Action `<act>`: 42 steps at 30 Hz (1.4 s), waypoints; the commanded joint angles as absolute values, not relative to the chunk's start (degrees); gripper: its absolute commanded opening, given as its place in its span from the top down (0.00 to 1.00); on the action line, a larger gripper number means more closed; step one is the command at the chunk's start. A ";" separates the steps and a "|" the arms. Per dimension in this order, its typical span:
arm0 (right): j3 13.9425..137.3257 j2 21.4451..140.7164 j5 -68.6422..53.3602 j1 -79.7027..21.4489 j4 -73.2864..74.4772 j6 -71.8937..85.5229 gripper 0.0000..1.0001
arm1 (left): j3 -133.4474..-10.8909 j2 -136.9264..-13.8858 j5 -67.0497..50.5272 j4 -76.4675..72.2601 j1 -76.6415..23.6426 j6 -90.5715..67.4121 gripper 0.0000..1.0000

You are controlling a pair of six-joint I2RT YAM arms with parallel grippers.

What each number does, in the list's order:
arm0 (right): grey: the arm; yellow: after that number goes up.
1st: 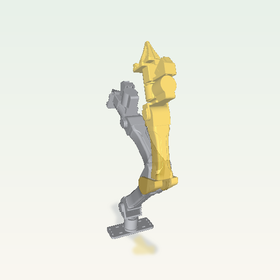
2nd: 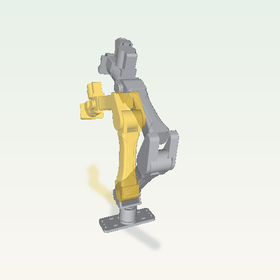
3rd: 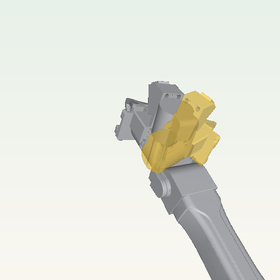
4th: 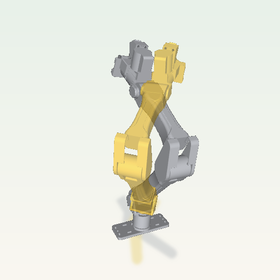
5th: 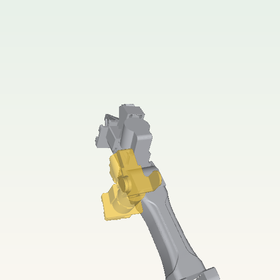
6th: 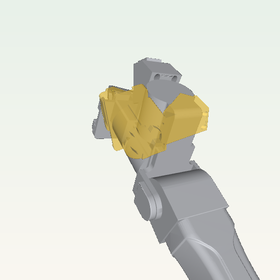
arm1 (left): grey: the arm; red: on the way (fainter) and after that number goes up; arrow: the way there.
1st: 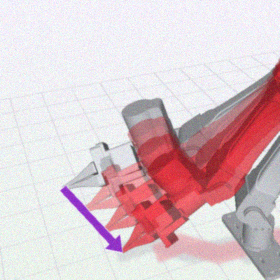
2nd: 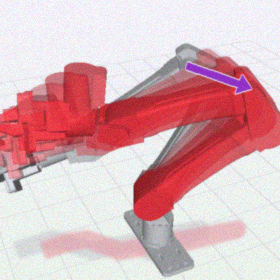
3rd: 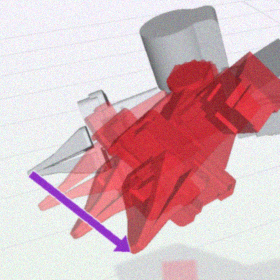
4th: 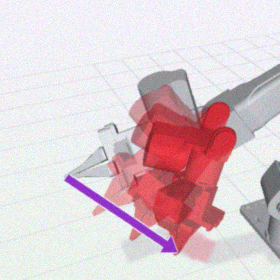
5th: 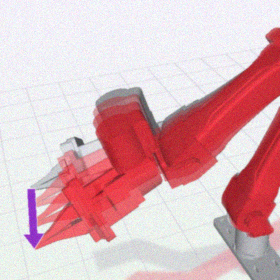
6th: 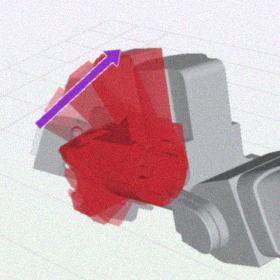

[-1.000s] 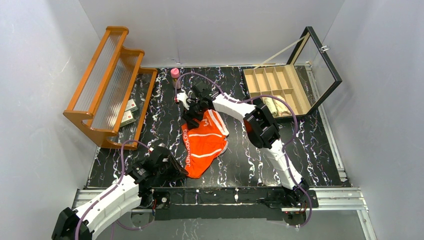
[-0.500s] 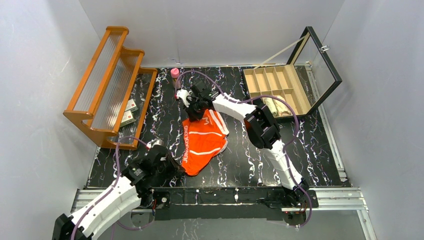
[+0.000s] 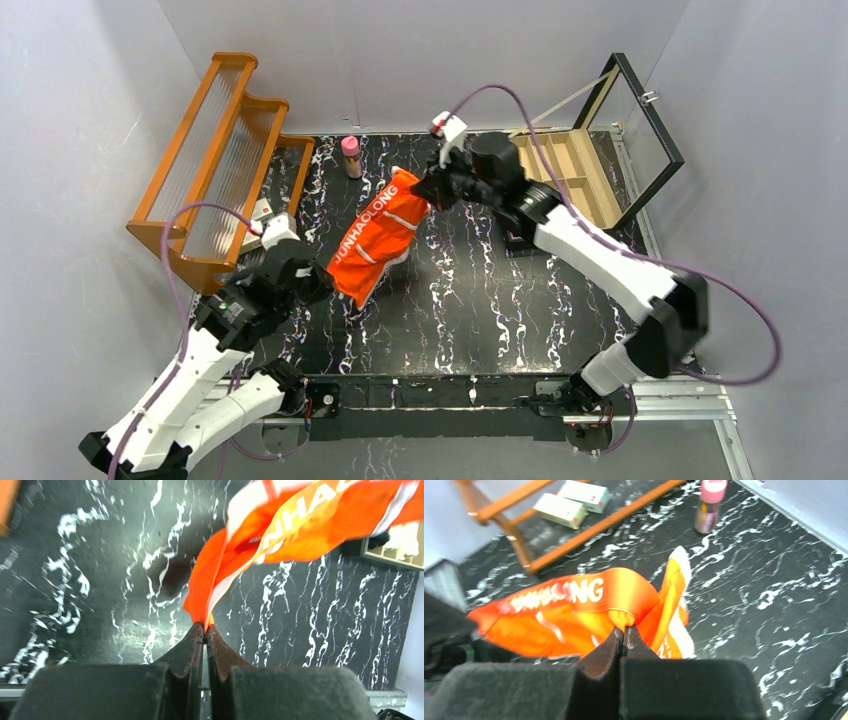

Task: Roll the underwear
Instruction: Place the underwear at the center of the board, then move the underwear to the center of the board.

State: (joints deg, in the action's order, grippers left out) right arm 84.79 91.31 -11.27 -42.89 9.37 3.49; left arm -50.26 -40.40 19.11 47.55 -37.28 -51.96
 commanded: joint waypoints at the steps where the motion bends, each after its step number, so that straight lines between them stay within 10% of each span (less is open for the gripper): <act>1: 74.24 79.79 -15.65 -43.80 3.85 14.63 0.99 | -63.11 -40.96 27.63 55.74 -37.44 -41.98 1.00; 13: 57.57 59.48 -22.31 -45.68 6.80 34.05 0.99 | -80.69 -49.21 15.17 66.31 -37.44 -33.79 1.00; 25: 66.62 96.67 -5.11 -34.45 7.04 31.70 0.75 | -61.43 -83.11 23.27 37.51 -31.20 -27.10 1.00; 28: 77.69 102.83 -8.86 -32.36 15.87 26.93 0.44 | -68.56 -90.51 24.98 42.70 -26.79 -24.07 0.87; 30: 81.34 103.78 -8.60 -32.25 19.13 24.02 0.38 | -70.74 -92.16 26.17 44.32 -25.56 -23.32 0.48; 32: 81.10 103.38 -7.81 -31.99 18.91 22.76 0.36 | -71.40 -92.14 24.20 43.87 -24.63 -23.37 0.29; 42: 80.98 106.08 -23.17 -30.70 24.90 18.46 0.57 | -64.42 -83.67 -9.09 36.48 -24.26 -27.12 0.24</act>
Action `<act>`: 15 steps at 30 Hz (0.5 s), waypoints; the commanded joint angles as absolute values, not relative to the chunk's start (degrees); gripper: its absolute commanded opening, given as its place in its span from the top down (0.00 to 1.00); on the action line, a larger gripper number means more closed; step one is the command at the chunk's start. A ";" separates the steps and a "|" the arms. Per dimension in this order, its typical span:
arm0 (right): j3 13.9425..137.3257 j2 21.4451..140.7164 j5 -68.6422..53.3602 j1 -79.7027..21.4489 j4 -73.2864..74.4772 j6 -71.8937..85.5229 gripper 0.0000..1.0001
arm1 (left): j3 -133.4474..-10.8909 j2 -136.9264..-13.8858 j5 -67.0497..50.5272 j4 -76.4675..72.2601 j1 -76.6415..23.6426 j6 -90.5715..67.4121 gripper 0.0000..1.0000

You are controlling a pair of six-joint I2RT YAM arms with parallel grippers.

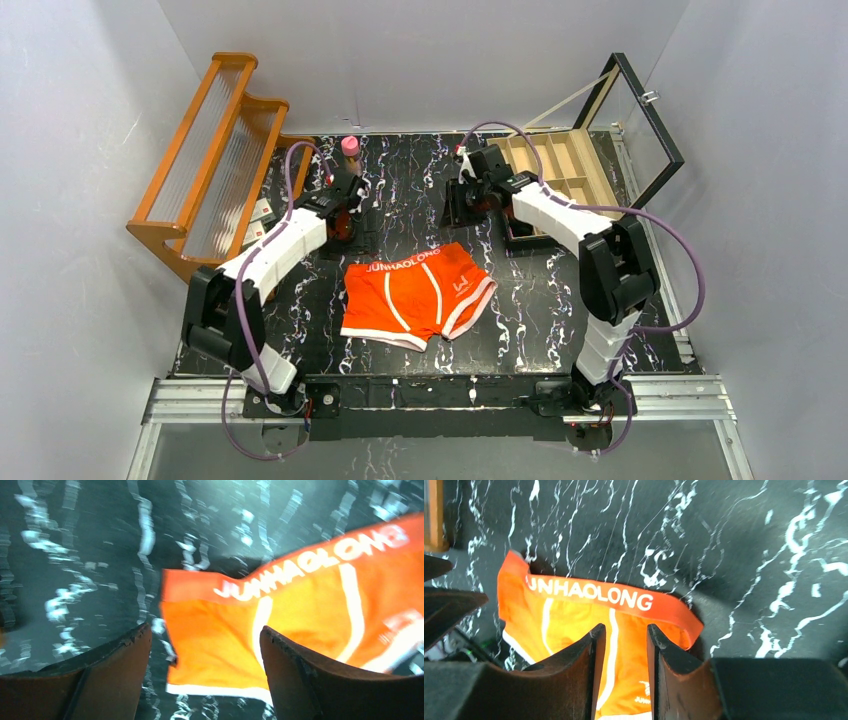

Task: Roll the underwear
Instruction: Move the underwear to the center of the board.

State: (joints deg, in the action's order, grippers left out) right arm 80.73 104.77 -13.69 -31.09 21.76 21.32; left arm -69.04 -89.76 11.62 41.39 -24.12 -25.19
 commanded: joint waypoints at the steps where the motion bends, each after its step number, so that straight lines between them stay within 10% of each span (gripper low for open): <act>1: 81.58 107.12 -22.50 -30.69 25.72 18.50 0.57 | -62.57 -83.16 -13.36 33.21 -24.26 -28.50 0.25; 15: 83.28 116.16 -24.09 -31.70 32.21 18.78 0.53 | -50.22 -88.54 -10.62 30.92 -24.52 -33.80 0.34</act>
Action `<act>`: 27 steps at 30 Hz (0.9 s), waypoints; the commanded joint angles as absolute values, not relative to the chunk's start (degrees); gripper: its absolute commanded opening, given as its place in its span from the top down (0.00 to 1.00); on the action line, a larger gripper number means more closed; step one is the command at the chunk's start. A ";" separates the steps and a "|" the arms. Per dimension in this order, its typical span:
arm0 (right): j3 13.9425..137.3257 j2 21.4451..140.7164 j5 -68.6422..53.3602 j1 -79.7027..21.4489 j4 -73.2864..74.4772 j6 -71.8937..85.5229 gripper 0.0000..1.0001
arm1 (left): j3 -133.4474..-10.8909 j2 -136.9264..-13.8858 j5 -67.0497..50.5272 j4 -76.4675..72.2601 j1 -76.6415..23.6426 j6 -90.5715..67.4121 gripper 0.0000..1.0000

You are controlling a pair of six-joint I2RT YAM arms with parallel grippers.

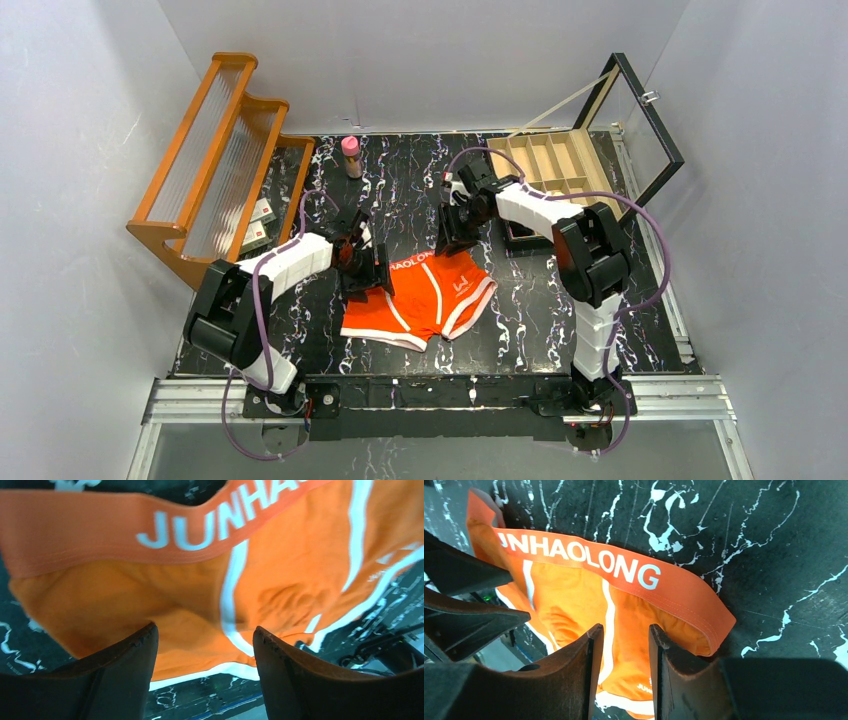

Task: Roll the underwear
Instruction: Move the underwear to the center of the board.

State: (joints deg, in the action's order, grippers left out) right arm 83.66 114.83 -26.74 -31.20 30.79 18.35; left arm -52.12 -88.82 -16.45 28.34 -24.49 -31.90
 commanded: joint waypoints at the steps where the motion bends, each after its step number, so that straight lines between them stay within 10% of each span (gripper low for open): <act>1: 83.50 116.93 -22.38 -31.70 33.03 18.48 0.52 | -49.60 -88.71 -8.35 31.58 -24.52 -34.24 0.34; 17: 62.63 104.07 -24.89 -39.28 34.19 20.95 0.42 | -44.11 -83.31 -11.38 40.47 -24.99 -30.62 0.32; 27: 71.61 95.48 -11.47 -35.11 34.73 26.70 0.29 | -60.18 -79.46 -1.40 46.97 -24.61 -26.28 0.18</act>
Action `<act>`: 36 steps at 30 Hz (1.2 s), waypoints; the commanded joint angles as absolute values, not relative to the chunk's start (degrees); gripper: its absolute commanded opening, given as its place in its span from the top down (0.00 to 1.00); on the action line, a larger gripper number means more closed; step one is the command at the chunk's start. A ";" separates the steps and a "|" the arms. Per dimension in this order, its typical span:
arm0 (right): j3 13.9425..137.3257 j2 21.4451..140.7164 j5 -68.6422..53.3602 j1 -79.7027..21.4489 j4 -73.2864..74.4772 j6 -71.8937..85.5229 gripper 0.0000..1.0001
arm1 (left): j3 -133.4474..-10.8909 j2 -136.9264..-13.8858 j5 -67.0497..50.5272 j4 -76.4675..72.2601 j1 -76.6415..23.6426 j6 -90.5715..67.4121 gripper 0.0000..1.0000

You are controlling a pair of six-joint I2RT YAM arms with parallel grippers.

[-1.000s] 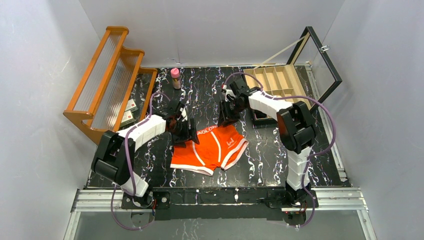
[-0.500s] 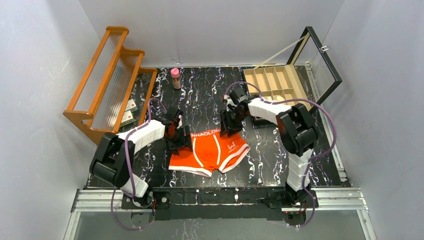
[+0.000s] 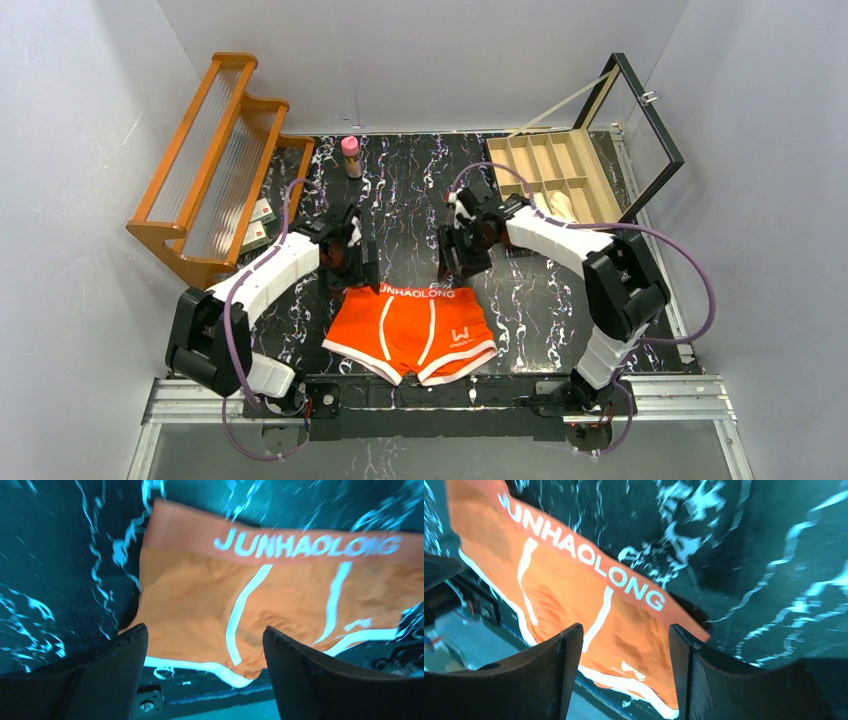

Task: Roll the underwear
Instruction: Move the underwear to the center of the board.

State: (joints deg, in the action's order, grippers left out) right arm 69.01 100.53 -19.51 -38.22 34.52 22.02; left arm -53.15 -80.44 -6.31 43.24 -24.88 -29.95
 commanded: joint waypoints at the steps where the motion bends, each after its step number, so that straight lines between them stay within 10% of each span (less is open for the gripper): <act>1: 69.87 94.52 -10.90 -33.94 34.03 28.52 0.28 | -61.58 -80.29 -0.89 47.07 -24.15 -25.19 0.16; 14: 57.02 95.80 -21.08 -28.30 24.80 38.68 0.27 | -65.66 -95.73 -14.31 43.42 -16.66 -17.37 0.14; 19: 56.71 99.60 -22.97 -28.38 24.32 38.35 0.45 | -60.78 -97.90 -19.84 41.07 -15.93 -17.10 0.22; 29: 62.29 100.75 -26.37 -28.39 17.99 36.70 0.99 | -58.52 -94.15 -15.90 35.31 -15.58 -20.01 0.78; 36: 56.40 89.95 -32.19 -28.36 -1.16 29.23 0.92 | -56.55 -80.93 -5.61 30.98 -15.02 -22.17 0.99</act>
State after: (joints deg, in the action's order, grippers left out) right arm 59.35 99.31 -27.70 -28.18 13.96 34.50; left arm -58.35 -91.61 -13.45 33.80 -15.84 -20.51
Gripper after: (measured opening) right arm 0.062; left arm 0.038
